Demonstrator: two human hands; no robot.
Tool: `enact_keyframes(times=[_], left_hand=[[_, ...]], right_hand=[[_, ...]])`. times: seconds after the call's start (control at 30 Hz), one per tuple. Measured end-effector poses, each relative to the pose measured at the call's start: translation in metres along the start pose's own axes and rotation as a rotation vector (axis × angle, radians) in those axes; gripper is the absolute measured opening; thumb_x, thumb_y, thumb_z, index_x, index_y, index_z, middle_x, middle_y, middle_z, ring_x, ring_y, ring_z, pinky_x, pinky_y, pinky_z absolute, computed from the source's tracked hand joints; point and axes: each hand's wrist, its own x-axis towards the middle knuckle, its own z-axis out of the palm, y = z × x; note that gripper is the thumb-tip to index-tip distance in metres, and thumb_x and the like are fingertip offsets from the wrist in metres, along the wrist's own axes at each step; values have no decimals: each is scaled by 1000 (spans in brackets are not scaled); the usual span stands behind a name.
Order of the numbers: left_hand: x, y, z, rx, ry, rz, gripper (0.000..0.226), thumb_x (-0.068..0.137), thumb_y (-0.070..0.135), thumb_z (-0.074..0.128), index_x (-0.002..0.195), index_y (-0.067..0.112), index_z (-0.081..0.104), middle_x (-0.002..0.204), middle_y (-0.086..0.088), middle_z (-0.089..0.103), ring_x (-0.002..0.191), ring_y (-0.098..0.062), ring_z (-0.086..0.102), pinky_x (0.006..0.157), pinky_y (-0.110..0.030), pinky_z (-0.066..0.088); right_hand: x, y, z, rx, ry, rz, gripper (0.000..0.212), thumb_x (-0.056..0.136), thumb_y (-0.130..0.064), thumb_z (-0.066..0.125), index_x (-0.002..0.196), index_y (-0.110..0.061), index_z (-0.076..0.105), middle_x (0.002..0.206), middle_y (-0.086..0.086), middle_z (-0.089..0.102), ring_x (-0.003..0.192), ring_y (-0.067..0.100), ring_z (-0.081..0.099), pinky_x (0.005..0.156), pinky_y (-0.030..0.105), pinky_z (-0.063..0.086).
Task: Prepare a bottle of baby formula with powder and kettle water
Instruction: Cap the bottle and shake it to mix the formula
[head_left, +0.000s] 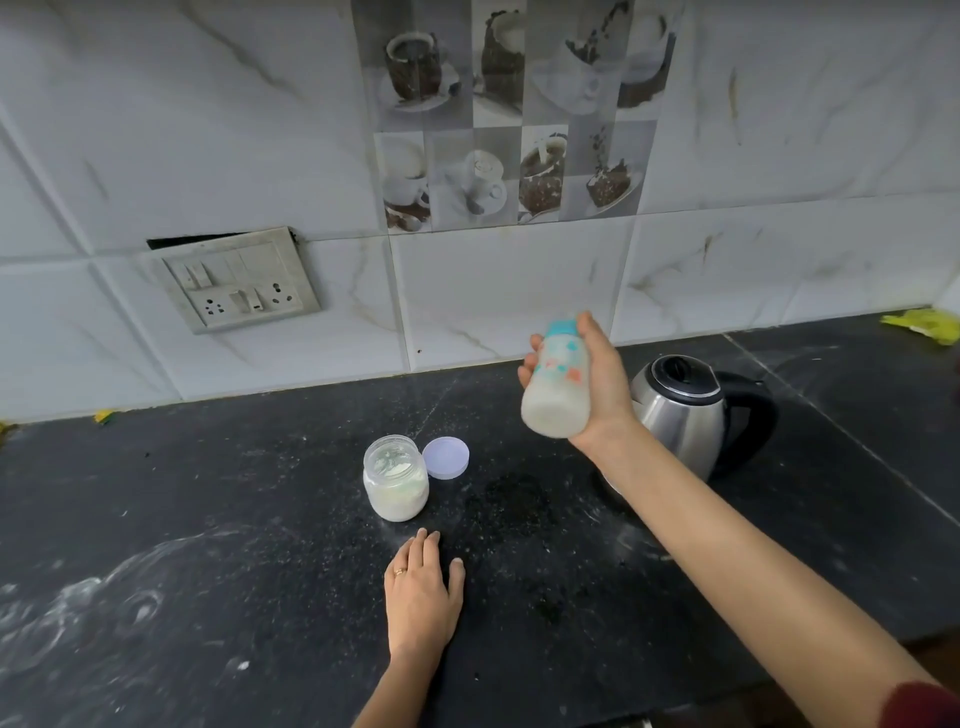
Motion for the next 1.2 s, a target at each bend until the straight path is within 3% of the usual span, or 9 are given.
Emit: enact_keyframes(times=[0.17,0.27,0.33,0.47,0.57,0.63,0.77,0.87,1.2], left_hand=[[0,1,0,-5,-1,-1,46,88,36,61,126,9,59,132,-8,58,125,-27,50,103,-42,40],[0,1,-1,-7,3,3,47,89,37,59,127,9,58,133,-7,57,126,-26,49,104,-41,39],[0,1,-1,-10,0,-3,47,89,37,59,127,9,58,133,-7,57,126,-26,49,104,-41,38],[0,2,-1,-4,0,-1,47,88,36,61,126,9,59,132,-8,58,125,-27,50,103,-42,39],[0,1,-1,0,5,1,47,88,36,61,126,9,59,132,-7,58,125,-26,50,102,-41,40],[0,2,-1,-5,-2,-9,47,88,36,60,127,9,58,133,-7,57,126,-26,49,103,-41,39],[-1,0,0,-10,12,5,46,86,34,64,124,9,60,130,-8,59,123,-27,51,101,-42,41],[0,0,2,-11,13,8,45,84,32,68,121,8,61,127,-9,62,120,-28,54,99,-43,43],[-1,0,3,-9,20,2,44,87,33,63,123,8,61,128,-9,60,122,-28,53,100,-43,42]], right_hand=[[7,-10,6,131,46,-87,45,92,-37,61,130,-18,45,80,11,56,53,23,62,56,33,56],[-4,1,2,42,-1,-14,51,92,-38,62,137,-23,43,86,11,58,56,23,62,58,33,57],[-3,0,4,45,-19,-57,43,92,-36,61,130,-24,44,86,11,57,55,23,60,57,33,56],[-3,-14,6,88,16,-91,50,90,-37,64,133,-21,44,83,11,58,55,23,61,58,33,56],[-11,-9,1,1,-45,-59,40,91,-37,62,126,-26,46,85,11,60,57,23,61,58,33,56],[-6,-16,3,86,-22,-107,37,93,-37,61,122,-22,45,79,10,59,55,23,60,57,33,56],[-11,-12,1,47,13,-59,53,90,-38,63,136,-20,43,81,10,60,55,22,61,57,33,56],[-13,-9,-1,34,-14,-89,41,92,-35,61,128,-24,45,82,11,59,54,23,59,56,33,55],[-12,-10,0,117,94,-106,66,90,-36,63,148,-16,36,83,11,56,53,23,61,57,33,56]])
